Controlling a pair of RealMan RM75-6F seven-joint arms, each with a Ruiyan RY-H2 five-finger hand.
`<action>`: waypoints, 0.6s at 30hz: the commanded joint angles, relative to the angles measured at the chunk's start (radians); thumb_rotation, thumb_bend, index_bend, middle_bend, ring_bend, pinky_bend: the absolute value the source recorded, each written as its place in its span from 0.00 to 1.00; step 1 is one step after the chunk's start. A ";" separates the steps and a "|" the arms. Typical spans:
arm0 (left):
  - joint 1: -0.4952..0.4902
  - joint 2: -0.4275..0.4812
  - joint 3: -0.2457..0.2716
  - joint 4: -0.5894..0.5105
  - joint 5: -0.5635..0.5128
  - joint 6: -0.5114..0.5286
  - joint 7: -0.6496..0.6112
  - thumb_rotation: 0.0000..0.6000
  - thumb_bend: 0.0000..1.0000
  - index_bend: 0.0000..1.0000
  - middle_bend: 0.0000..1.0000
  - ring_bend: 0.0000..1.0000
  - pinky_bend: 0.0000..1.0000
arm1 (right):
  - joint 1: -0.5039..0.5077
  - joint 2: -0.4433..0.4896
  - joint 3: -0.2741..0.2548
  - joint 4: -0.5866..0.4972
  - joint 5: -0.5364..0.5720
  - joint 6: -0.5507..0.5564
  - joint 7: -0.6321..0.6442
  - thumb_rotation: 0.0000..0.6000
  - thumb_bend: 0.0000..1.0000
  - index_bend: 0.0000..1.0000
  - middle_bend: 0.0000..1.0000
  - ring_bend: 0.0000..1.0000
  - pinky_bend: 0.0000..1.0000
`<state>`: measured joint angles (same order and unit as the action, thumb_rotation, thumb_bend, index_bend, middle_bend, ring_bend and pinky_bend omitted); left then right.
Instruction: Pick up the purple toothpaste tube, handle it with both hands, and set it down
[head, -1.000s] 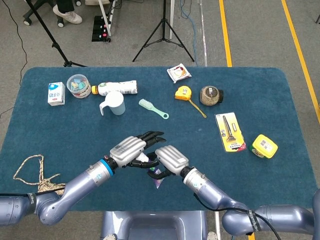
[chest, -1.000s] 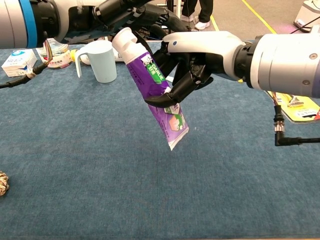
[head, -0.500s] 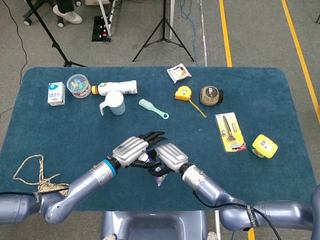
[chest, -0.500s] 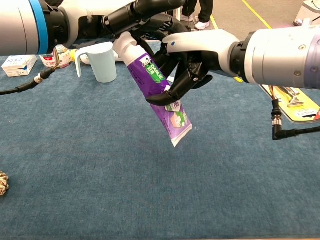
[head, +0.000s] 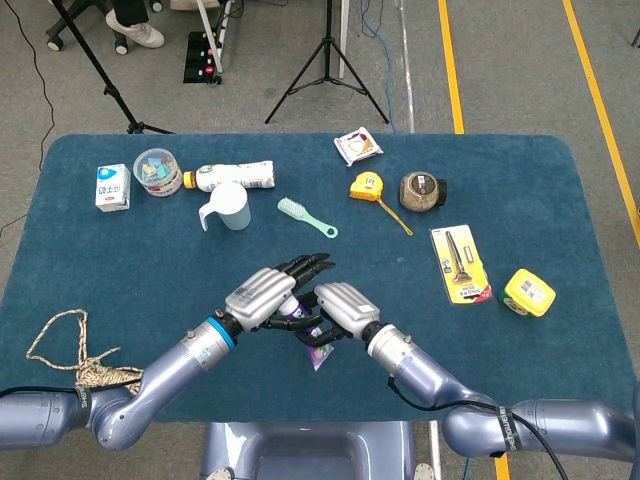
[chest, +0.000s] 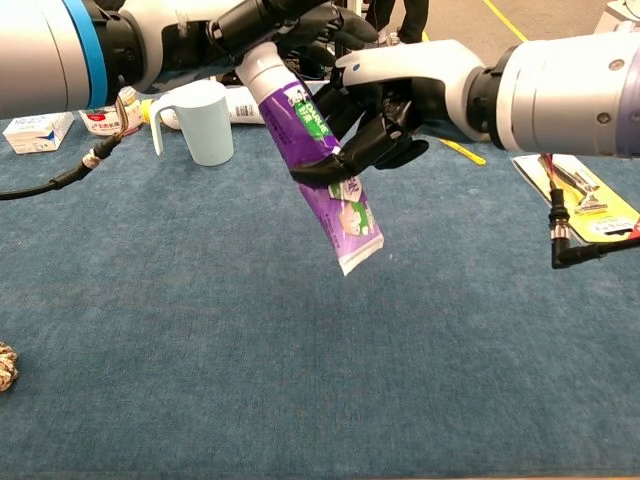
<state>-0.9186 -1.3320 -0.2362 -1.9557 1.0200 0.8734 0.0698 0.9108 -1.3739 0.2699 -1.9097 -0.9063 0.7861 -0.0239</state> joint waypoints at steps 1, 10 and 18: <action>0.012 -0.002 -0.011 0.009 0.002 0.010 -0.031 0.00 0.02 0.02 0.00 0.00 0.16 | -0.010 0.004 -0.003 0.004 -0.020 0.003 0.013 0.86 0.71 0.83 0.91 1.00 1.00; 0.005 0.026 -0.047 0.017 -0.034 -0.077 -0.154 0.00 0.02 0.02 0.00 0.00 0.16 | -0.012 0.000 -0.006 0.008 -0.052 0.017 0.017 0.86 0.72 0.83 0.91 1.00 1.00; -0.019 0.045 -0.069 0.040 -0.051 -0.199 -0.263 0.00 0.02 0.01 0.00 0.00 0.15 | -0.007 0.002 -0.003 0.006 -0.054 0.036 0.003 0.86 0.71 0.84 0.91 1.00 1.00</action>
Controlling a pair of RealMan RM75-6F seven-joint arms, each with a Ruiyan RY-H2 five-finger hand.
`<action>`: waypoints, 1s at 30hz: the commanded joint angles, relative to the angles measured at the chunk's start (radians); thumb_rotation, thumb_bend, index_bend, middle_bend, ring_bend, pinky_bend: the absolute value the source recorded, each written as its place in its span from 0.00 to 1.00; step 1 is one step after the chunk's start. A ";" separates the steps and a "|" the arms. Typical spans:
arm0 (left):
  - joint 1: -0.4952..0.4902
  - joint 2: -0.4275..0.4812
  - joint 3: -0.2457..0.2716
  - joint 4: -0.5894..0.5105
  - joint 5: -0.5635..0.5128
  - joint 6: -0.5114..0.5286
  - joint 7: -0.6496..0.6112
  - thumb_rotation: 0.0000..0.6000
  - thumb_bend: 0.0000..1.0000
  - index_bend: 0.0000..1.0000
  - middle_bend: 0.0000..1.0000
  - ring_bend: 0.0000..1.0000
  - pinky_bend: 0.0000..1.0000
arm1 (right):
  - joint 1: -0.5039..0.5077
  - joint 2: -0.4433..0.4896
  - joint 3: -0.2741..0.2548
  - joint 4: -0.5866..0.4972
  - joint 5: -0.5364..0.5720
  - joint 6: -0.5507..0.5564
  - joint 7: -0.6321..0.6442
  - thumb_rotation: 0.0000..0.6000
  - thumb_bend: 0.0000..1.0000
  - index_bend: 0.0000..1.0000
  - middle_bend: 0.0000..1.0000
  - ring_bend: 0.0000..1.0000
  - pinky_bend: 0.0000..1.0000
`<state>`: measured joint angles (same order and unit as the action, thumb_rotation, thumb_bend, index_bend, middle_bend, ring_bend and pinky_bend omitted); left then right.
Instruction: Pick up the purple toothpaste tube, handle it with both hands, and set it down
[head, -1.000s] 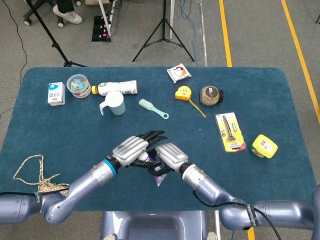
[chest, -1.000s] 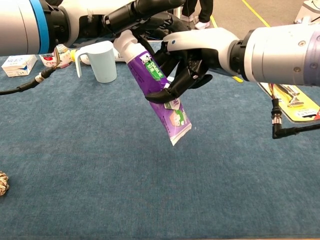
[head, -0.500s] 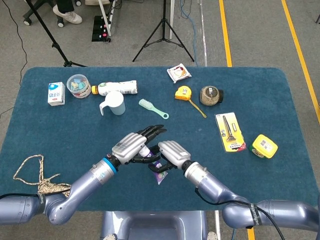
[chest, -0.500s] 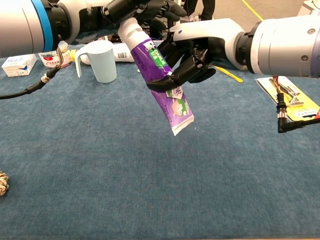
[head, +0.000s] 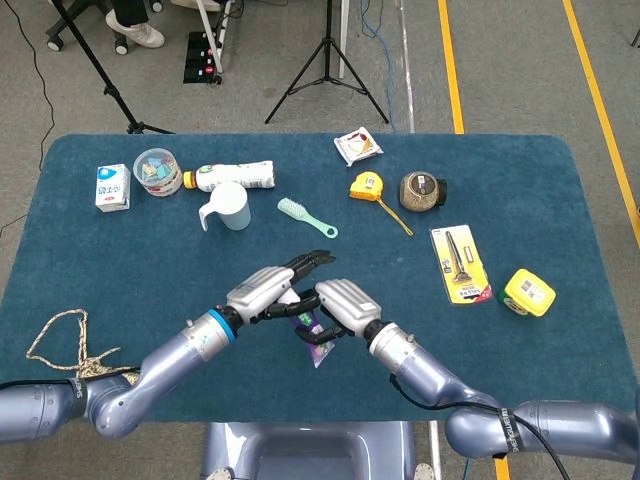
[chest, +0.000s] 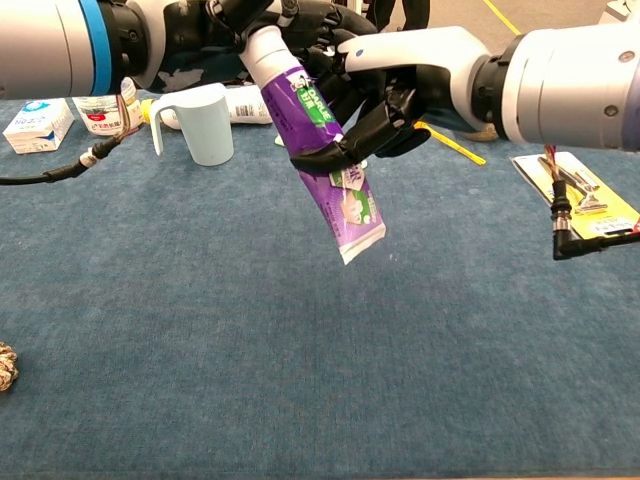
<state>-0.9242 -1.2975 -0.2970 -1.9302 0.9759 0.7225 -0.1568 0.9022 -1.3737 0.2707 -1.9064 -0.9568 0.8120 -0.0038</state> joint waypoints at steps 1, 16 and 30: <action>-0.017 0.013 -0.008 0.019 -0.007 -0.060 -0.042 0.00 0.02 0.01 0.00 0.00 0.15 | 0.003 0.001 -0.006 0.002 -0.001 0.015 -0.023 0.86 0.72 0.84 0.92 1.00 1.00; -0.072 0.038 0.019 0.036 -0.017 -0.127 -0.018 0.00 0.02 0.00 0.00 0.00 0.15 | 0.035 -0.001 -0.017 0.007 0.042 0.051 -0.125 0.85 0.72 0.85 0.92 1.00 1.00; -0.093 0.024 0.062 0.016 -0.062 0.018 0.129 0.00 0.02 0.00 0.00 0.00 0.15 | 0.052 0.018 -0.037 0.017 0.097 0.040 -0.164 0.85 0.72 0.85 0.92 1.00 1.00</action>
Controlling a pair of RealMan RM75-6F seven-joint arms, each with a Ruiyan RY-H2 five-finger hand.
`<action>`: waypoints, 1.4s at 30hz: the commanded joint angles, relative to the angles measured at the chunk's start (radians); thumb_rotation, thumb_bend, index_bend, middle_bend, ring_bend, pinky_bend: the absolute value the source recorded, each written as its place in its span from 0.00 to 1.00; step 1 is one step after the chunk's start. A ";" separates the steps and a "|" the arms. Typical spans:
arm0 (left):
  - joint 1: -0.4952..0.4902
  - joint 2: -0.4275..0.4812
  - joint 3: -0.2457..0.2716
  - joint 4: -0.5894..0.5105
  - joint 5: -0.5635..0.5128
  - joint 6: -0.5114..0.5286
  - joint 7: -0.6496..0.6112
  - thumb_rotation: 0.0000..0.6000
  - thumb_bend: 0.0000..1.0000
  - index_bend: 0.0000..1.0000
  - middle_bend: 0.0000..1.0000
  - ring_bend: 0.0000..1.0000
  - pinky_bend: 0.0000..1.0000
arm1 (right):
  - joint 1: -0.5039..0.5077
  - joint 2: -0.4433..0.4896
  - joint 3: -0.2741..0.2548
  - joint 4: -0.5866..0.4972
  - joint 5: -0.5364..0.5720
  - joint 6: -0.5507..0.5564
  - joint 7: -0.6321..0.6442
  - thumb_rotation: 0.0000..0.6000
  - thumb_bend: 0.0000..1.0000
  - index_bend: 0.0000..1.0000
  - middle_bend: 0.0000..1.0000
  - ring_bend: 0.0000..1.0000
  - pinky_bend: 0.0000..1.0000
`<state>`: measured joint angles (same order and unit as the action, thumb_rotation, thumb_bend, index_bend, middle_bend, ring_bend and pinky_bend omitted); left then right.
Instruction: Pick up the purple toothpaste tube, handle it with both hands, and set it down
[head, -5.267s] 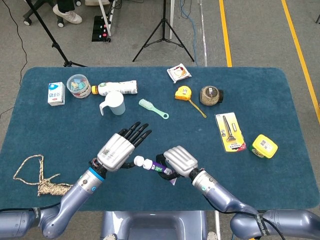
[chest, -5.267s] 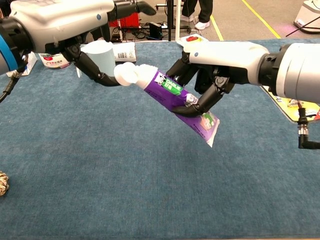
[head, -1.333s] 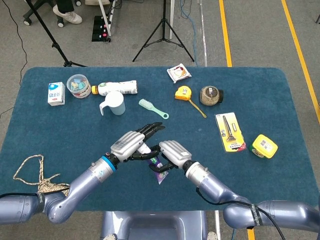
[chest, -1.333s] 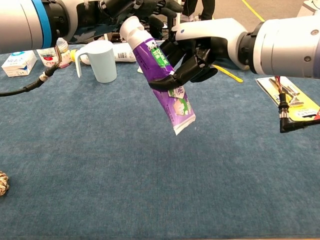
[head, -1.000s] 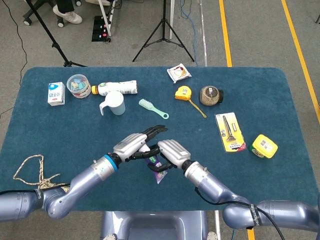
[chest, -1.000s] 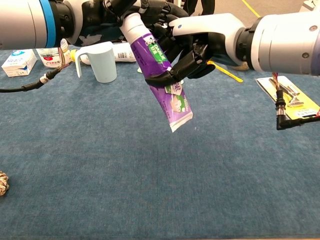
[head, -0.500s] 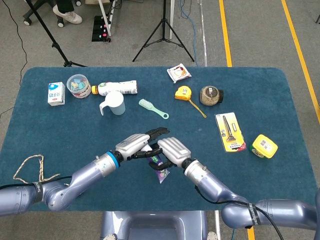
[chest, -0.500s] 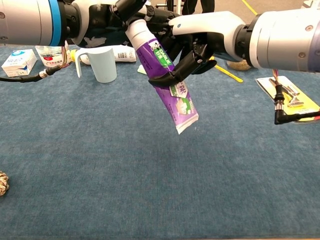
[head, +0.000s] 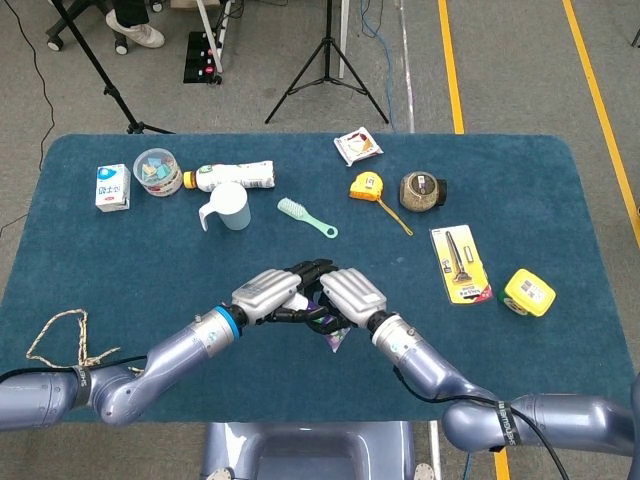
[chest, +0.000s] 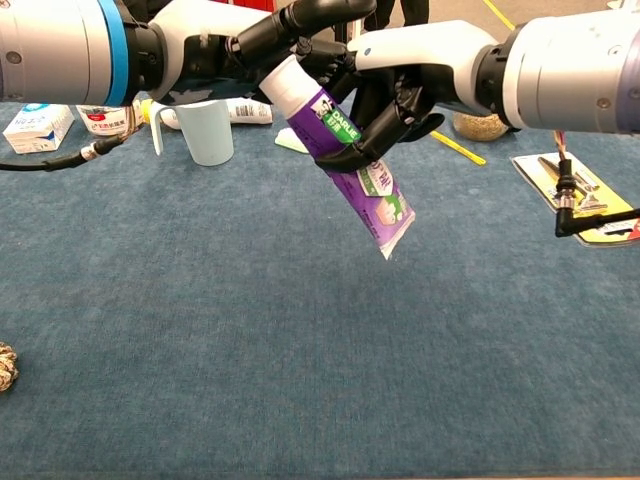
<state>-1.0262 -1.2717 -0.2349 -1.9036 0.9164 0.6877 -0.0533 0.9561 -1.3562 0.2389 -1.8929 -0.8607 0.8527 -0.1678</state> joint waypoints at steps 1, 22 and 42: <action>0.014 0.000 -0.002 -0.014 -0.001 0.071 0.031 0.00 0.02 0.00 0.00 0.00 0.15 | -0.003 0.000 -0.008 0.006 0.001 -0.002 0.003 0.85 0.72 0.85 0.92 1.00 1.00; 0.271 0.214 0.103 -0.149 0.197 0.400 0.154 0.00 0.02 0.00 0.00 0.00 0.15 | -0.019 0.000 -0.114 0.176 -0.013 -0.002 -0.122 0.85 0.72 0.84 0.91 1.00 1.00; 0.525 0.338 0.211 -0.121 0.336 0.557 0.106 0.00 0.02 0.00 0.00 0.00 0.15 | 0.016 -0.100 -0.163 0.287 0.044 0.002 -0.294 0.37 0.70 0.28 0.47 0.57 0.60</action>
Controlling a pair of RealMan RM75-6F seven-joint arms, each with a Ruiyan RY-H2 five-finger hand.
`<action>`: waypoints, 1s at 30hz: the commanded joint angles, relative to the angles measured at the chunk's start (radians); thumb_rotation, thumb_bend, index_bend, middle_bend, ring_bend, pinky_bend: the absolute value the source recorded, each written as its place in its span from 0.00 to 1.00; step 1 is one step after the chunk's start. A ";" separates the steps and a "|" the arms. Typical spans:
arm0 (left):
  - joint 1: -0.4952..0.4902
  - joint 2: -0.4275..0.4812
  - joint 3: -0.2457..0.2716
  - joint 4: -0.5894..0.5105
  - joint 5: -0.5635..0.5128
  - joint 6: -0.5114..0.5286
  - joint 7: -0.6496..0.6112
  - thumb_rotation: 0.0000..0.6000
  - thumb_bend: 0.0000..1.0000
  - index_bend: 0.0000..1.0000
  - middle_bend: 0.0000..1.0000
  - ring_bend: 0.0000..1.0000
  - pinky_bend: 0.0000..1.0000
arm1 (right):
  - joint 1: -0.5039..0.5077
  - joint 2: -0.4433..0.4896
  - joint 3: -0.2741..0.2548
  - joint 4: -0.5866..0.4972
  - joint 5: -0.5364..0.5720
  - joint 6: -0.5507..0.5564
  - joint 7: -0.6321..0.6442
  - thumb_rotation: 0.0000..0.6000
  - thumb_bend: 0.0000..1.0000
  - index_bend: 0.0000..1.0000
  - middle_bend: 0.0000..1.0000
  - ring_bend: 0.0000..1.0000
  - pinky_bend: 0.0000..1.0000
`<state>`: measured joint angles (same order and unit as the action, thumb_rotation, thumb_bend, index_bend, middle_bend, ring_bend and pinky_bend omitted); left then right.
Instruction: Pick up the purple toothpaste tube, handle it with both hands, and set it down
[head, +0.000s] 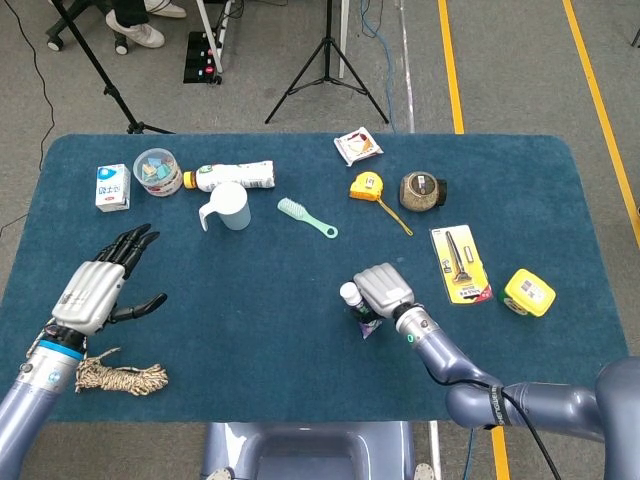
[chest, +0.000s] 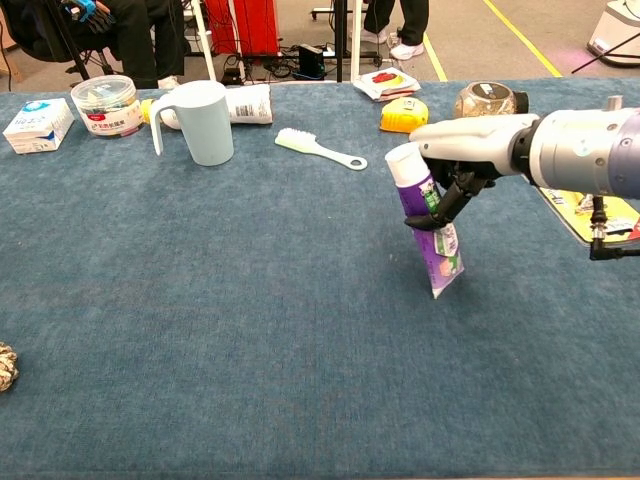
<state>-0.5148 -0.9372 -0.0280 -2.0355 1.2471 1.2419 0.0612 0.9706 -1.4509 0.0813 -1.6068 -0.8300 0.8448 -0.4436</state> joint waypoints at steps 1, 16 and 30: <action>0.019 0.003 0.005 0.015 0.006 0.004 -0.011 0.00 0.02 0.00 0.00 0.00 0.15 | 0.001 -0.004 -0.006 -0.001 0.018 0.014 -0.025 0.28 0.68 0.19 0.40 0.50 0.54; 0.078 -0.004 -0.010 0.039 0.011 0.007 -0.017 0.00 0.02 0.00 0.00 0.00 0.15 | -0.077 0.070 0.023 -0.065 -0.023 0.105 0.040 0.07 0.59 0.00 0.13 0.29 0.36; 0.107 0.004 -0.034 0.053 0.003 -0.003 -0.027 0.00 0.02 0.00 0.00 0.00 0.15 | -0.076 0.105 0.057 -0.104 0.016 0.093 0.023 0.00 0.30 0.00 0.00 0.14 0.21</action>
<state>-0.4076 -0.9332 -0.0617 -1.9826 1.2500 1.2391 0.0345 0.8954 -1.3481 0.1345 -1.7090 -0.8168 0.9368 -0.4239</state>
